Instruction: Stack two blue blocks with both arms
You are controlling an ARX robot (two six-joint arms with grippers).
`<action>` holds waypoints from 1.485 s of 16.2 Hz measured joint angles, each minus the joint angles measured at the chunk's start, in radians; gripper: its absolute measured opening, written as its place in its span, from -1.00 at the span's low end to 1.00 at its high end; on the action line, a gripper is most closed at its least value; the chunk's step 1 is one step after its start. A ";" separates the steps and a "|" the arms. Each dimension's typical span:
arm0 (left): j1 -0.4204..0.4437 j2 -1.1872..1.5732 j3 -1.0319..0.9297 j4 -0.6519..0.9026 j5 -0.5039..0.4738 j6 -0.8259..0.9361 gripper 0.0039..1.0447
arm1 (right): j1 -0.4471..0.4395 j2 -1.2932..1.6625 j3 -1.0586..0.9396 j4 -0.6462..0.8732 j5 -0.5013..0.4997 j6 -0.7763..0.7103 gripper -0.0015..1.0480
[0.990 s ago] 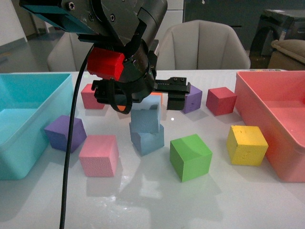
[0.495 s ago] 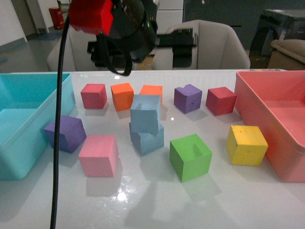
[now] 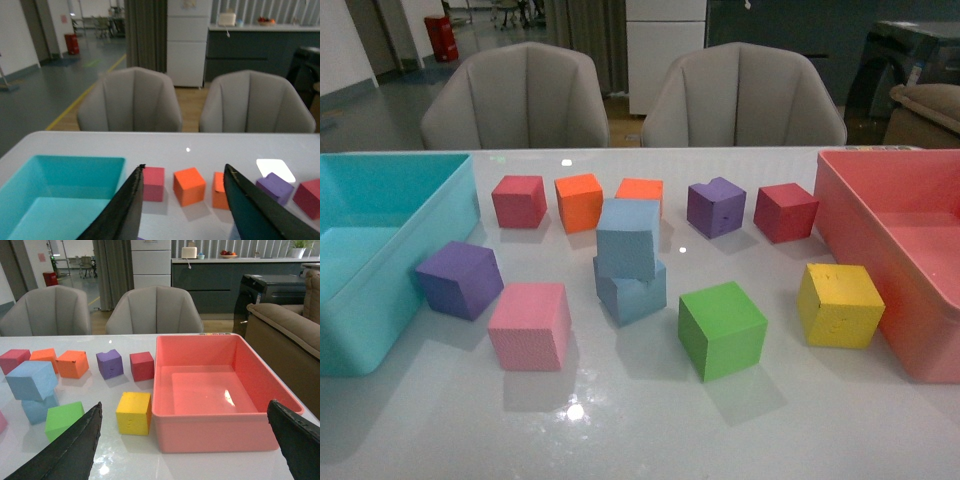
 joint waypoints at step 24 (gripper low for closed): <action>0.390 -0.869 -0.618 -0.277 0.428 0.004 -0.97 | 0.000 0.000 0.000 0.000 0.000 0.000 0.88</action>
